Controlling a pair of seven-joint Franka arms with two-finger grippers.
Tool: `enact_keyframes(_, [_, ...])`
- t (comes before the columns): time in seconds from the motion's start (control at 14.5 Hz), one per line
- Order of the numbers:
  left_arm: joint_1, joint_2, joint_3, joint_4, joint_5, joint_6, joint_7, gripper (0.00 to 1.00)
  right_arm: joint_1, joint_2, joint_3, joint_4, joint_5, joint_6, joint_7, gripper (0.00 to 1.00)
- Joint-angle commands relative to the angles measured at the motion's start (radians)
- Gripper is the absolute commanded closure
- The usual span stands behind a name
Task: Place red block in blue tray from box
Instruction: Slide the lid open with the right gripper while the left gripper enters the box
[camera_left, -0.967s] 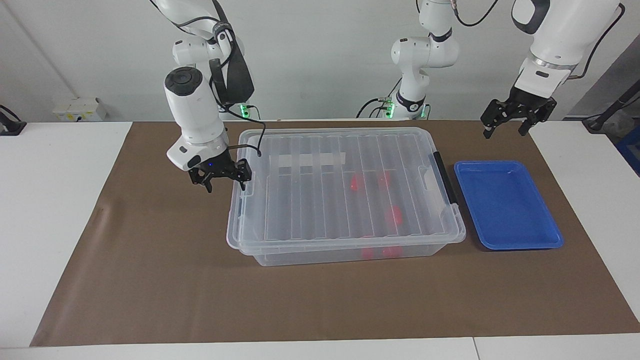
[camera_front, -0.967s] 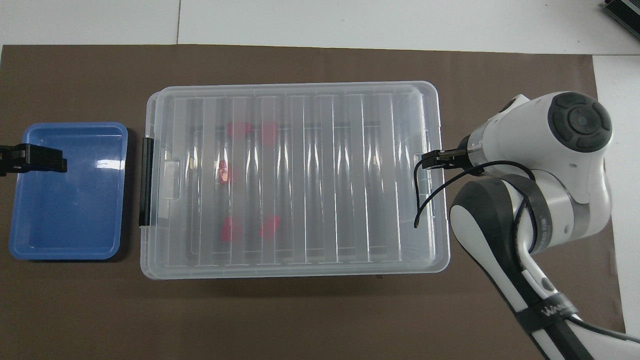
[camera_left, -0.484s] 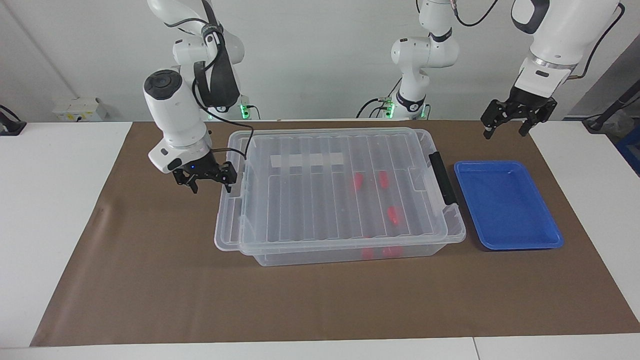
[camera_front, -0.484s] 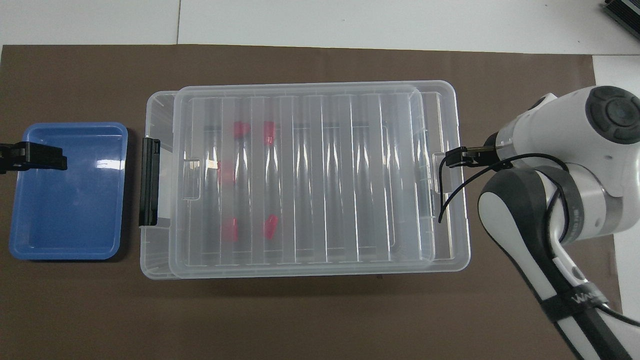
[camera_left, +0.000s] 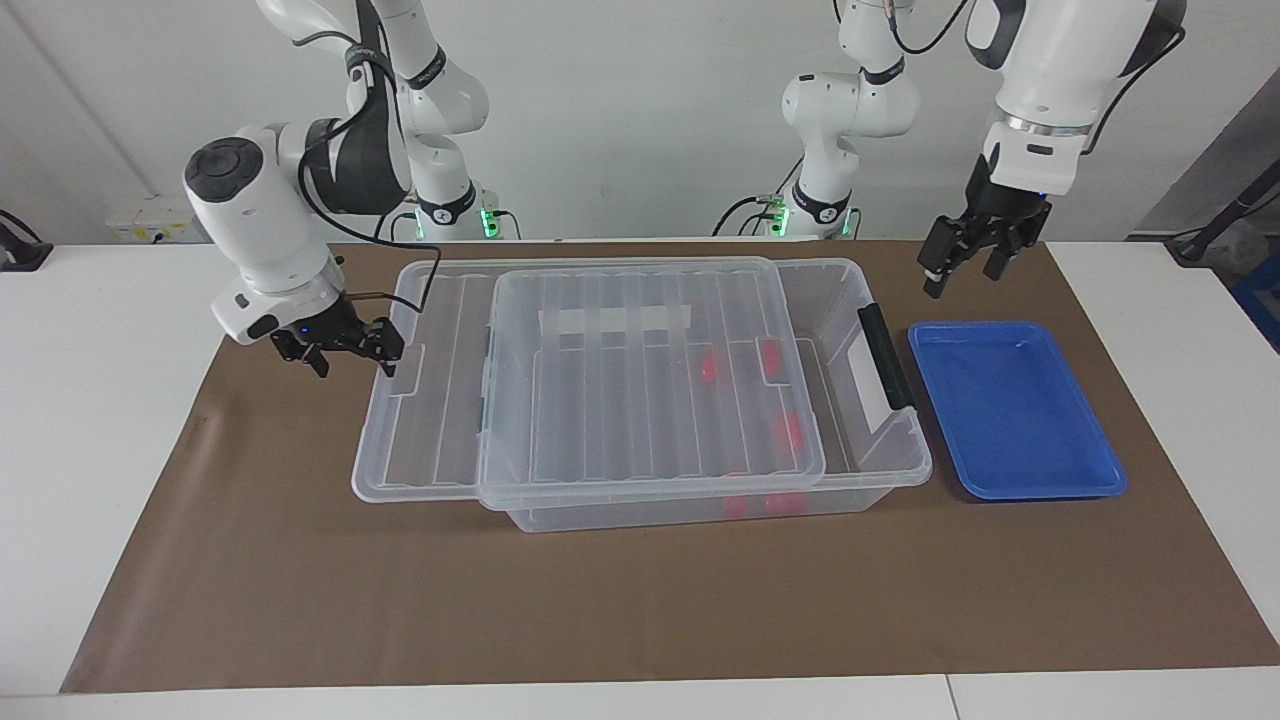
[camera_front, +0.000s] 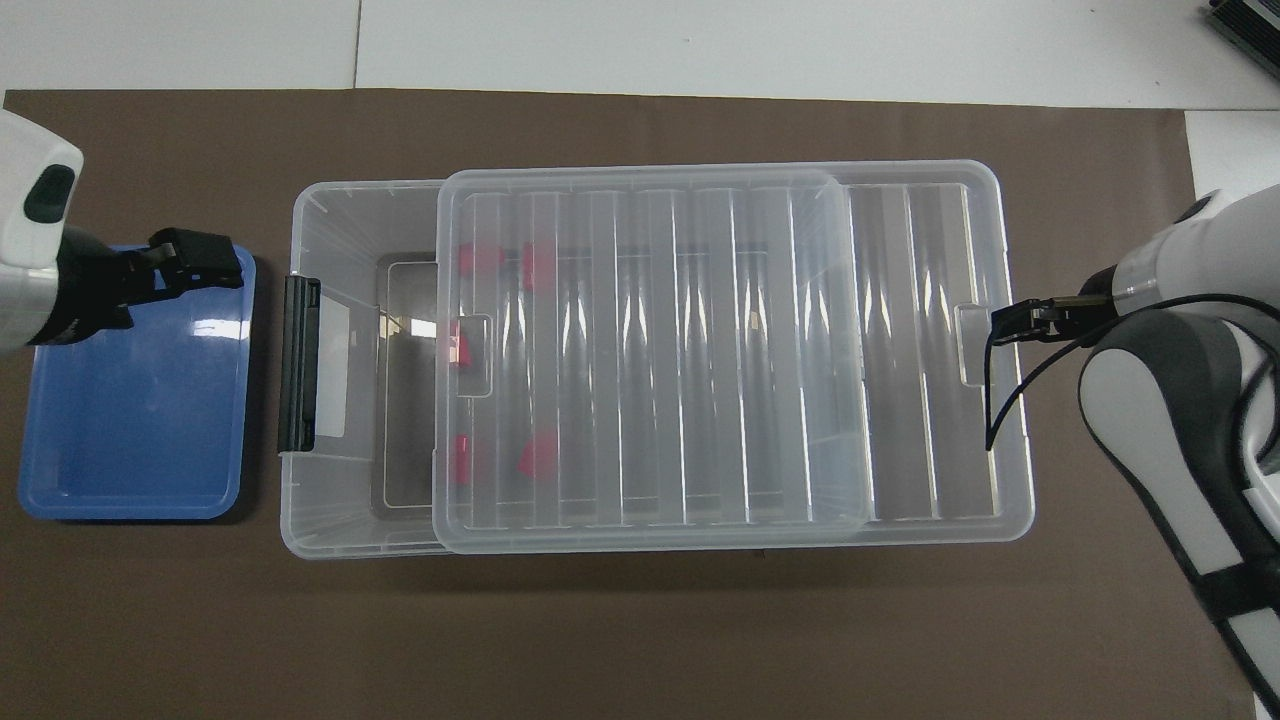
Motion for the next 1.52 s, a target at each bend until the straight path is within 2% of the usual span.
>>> enact_keyframes(0.0, [-0.054,-0.033,0.012,-0.097,0.009,0.095,-0.128,0.0,-0.061,-0.026,0.008,-0.028,0.022,-0.008,-0.09,0.03])
enact_keyframes(0.21, [-0.104,-0.014,0.012,-0.18,0.01,0.212,-0.169,0.0,-0.102,-0.026,0.008,-0.028,0.022,-0.006,-0.142,0.03])
enact_keyframes(0.41, [-0.137,0.088,0.015,-0.202,0.015,0.302,-0.207,0.0,-0.125,-0.026,0.008,-0.028,0.022,-0.006,-0.148,0.03])
enact_keyframes(0.55, [-0.142,0.125,0.013,-0.228,0.02,0.379,-0.227,0.0,-0.129,-0.026,0.007,-0.026,0.022,-0.005,-0.148,0.02])
enact_keyframes(0.76, [-0.144,0.182,0.013,-0.292,0.02,0.566,-0.232,0.0,-0.13,-0.026,0.004,-0.026,0.021,-0.005,-0.148,0.02])
enact_keyframes(0.97, [-0.144,0.263,0.012,-0.289,0.02,0.637,-0.213,0.0,-0.144,-0.026,0.002,-0.026,0.019,-0.003,-0.148,0.01])
enact_keyframes(1.11, [-0.142,0.265,0.012,-0.294,0.02,0.655,-0.206,0.0,-0.147,-0.026,0.001,-0.026,0.013,-0.001,-0.148,0.01])
enact_keyframes(1.24, [-0.169,0.317,0.013,-0.285,0.02,0.752,-0.221,0.0,-0.162,-0.026,0.001,-0.025,0.011,0.0,-0.15,0.01])
enact_keyframes(1.45, [-0.182,0.343,0.017,-0.289,0.042,0.723,-0.203,0.0,-0.161,-0.026,0.002,-0.019,0.01,-0.001,-0.144,0.01])
